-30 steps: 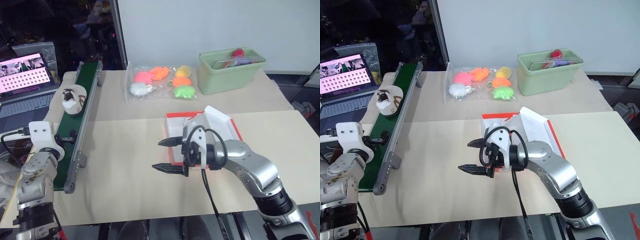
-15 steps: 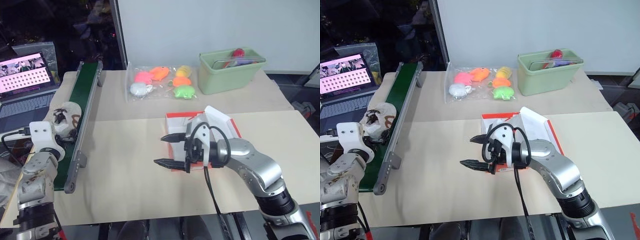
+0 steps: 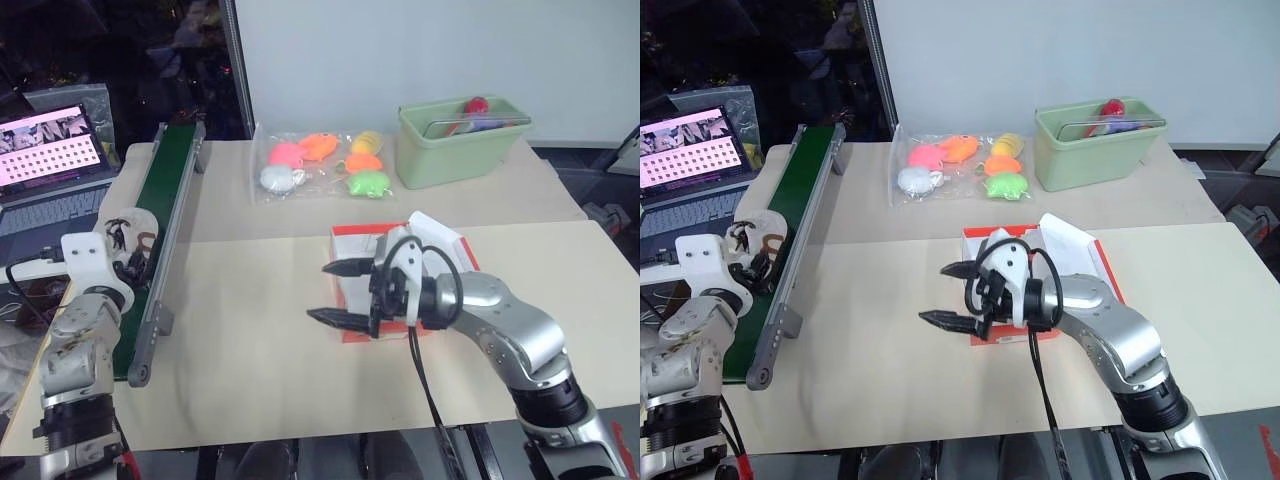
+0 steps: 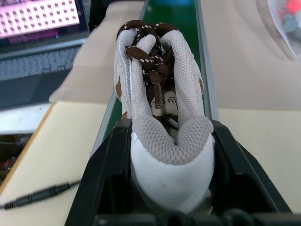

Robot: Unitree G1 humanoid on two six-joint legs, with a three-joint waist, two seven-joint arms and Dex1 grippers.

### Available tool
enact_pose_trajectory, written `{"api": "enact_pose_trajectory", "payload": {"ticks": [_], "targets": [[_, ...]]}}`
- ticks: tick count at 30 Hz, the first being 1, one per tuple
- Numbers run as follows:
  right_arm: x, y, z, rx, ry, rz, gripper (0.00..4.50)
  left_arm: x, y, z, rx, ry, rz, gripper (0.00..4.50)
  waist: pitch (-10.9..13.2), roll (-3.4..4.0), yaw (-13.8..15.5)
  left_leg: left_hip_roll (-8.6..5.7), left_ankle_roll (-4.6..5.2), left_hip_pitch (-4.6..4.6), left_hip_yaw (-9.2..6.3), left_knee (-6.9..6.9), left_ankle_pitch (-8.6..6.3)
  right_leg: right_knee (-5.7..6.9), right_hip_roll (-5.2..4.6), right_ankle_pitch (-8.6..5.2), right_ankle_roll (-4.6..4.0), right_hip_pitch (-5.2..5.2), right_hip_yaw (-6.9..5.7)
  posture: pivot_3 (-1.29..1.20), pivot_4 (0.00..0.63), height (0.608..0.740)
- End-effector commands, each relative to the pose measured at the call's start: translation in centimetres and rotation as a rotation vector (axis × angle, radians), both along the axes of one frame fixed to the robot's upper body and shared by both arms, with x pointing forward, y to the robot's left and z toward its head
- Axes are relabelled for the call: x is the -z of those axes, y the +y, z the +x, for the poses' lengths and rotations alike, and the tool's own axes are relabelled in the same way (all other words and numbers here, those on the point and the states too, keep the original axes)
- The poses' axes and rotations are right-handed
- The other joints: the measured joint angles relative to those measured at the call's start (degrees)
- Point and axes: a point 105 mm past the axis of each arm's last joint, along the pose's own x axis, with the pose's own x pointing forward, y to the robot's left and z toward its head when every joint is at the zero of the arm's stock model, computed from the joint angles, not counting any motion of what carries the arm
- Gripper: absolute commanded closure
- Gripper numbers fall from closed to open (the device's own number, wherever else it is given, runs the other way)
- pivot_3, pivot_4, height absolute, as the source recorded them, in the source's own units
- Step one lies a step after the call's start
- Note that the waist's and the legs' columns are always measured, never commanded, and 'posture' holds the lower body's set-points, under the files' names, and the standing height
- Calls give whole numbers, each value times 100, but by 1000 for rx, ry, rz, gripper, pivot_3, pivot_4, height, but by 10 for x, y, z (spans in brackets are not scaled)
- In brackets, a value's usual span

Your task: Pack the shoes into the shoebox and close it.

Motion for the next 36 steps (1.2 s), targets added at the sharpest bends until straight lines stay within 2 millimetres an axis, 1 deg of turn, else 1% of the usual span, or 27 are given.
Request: {"api": "enact_pose_trajectory", "payload": {"ticks": [1,3,5,7,8,10,12,14,17,20,23,26,28,29,30,32,33,34,35,36], "targets": [[-27,-3,32,173,5,140,0,-76,-34,2,27,-305,166,2499,-1,-3,0,0,0,0,0,0,0,0,0,1,-1,0,1,0,150,740],[-39,-2,52,265,89,260,0,-91,-57,4,71,-376,192,2499,-1,-4,1,1,-3,-4,0,0,2,-3,-1,4,-6,-3,3,0,150,740],[-49,1,62,299,186,373,0,-98,-76,6,125,-410,188,2499,-2,-3,-1,0,-8,-8,0,0,5,-1,-1,5,-8,-7,5,0,150,740],[-56,9,71,306,317,495,0,-103,-104,10,227,-438,94,2499,-2,-2,-7,0,-18,-11,0,-1,11,2,0,6,-9,-13,6,0,150,740],[-57,12,73,307,362,527,0,-104,-114,11,264,-442,55,2499,-2,-2,-10,0,-18,-11,0,-1,11,5,0,6,-9,-17,8,0,150,740],[-62,18,79,287,500,636,0,-103,-153,10,459,-435,-171,2499,-2,-2,-18,0,-15,-14,0,-1,9,6,1,7,-10,-20,8,0,150,740],[-64,21,83,266,610,714,0,-101,-190,0,676,-393,-362,2499,-2,-2,-28,1,-6,-20,-1,0,4,9,1,7,-10,-26,10,0,150,740],[-64,21,86,259,669,746,0,-98,-211,-10,809,-336,-478,2499,-2,-2,-53,0,-5,-28,-1,1,4,45,1,7,-10,-36,11,0,150,740],[-63,20,88,264,708,751,0,-95,-220,-17,875,-286,-527,2499,-3,-1,-103,-2,-6,-42,12,6,6,78,0,7,-10,-71,24,0,150,740],[-62,15,91,277,745,782,0,-88,-227,-24,926,-233,-477,2499,-3,0,-224,-3,-5,-34,38,6,6,85,5,7,-10,-76,39,0,150,740],[-64,12,92,282,753,798,0,-85,-228,-25,938,-206,-444,2499,-3,1,-254,-1,-2,-21,56,5,4,81,10,7,-10,-76,58,0,150,740],[-68,12,91,289,733,797,0,-82,-228,-23,931,-194,-449,2499,-3,1,-251,0,-2,-19,62,5,4,78,12,7,-10,-77,67,0,150,740],[-69,13,90,302,711,779,517,-82,-229,-21,925,-193,-444,2581,-3,1,-244,-1,-1,-20,66,5,3,77,12,7,-10,-79,71,0,150,740],[-70,13,89,304,706,775,603,-82,-229,-21,923,-195,-441,2581,-3,1,-236,-1,-1,-20,66,5,3,77,12,7,-10,-79,72,0,150,740],[-70,14,88,304,701,770,893,-83,-229,-20,921,-197,-438,2581,-3,1,-229,0,0,-20,67,5,2,77,12,7,-10,-79,72,0,150,740],[-71,17,86,303,691,755,1608,-82,-229,-19,916,-197,-406,2581,-3,1,-214,0,1,-21,68,5,2,76,12,7,-10,-81,75,0,150,740],[-71,20,84,296,687,746,1840,-81,-229,-19,915,-192,-397,2581,-3,1,-203,0,1,-21,69,5,2,76,12,7,-10,-81,76,0,150,740],[-72,23,81,285,684,738,2276,-80,-228,-18,910,-190,-386,2581,-3,1,-202,0,1,-21,70,5,2,73,12,7,-10,-81,77,0,150,740],[-73,25,79,276,683,731,2504,-79,-228,-18,908,-189,-376,2581,-3,1,-202,0,1,-20,71,5,2,73,12,7,-10,-81,78,0,150,740],[-74,27,77,267,681,727,2890,-79,-228,-17,905,-189,-371,2581,-3,1,-200,0,1,-21,71,5,2,73,12,7,-10,-82,78,0,150,740]]}}
